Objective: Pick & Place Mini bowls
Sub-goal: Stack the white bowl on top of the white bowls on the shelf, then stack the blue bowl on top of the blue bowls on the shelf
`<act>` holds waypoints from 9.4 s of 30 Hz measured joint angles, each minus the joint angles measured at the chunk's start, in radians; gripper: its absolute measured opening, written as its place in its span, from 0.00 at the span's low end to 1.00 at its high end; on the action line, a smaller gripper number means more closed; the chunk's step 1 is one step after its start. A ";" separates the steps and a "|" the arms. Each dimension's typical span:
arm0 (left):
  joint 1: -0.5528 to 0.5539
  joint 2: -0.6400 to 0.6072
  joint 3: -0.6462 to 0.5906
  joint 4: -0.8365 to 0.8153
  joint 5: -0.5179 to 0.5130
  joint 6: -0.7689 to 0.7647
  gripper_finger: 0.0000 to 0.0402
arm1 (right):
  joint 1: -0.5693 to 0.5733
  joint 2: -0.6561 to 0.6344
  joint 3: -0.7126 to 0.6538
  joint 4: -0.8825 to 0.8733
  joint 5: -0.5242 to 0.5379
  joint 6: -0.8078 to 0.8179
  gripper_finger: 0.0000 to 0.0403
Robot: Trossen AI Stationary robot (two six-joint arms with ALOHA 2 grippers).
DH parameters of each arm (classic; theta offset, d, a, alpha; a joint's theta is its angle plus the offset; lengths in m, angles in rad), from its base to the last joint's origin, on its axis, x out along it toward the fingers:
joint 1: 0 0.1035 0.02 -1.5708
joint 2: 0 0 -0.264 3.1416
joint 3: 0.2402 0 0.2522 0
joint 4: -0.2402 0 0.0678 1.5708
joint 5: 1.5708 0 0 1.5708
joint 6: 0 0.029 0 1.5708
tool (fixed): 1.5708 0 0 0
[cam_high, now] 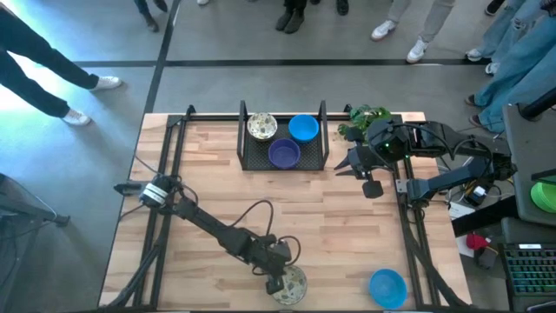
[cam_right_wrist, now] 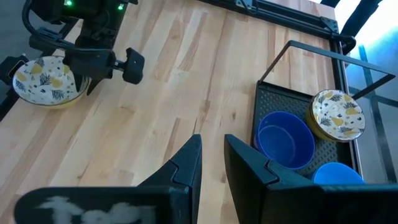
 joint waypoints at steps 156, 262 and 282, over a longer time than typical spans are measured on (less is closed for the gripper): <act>1.224 0.002 0.563 -0.794 -0.004 1.226 0.01 | 0.000 0.001 0.000 0.234 0.144 0.208 0.16; 0.909 -0.368 0.525 -0.741 -0.113 1.112 0.01 | 0.001 -0.098 0.001 0.008 0.153 0.385 0.16; 0.327 -0.455 0.524 -0.738 -0.590 0.684 0.00 | 0.405 -0.116 0.001 -0.450 0.022 0.524 0.16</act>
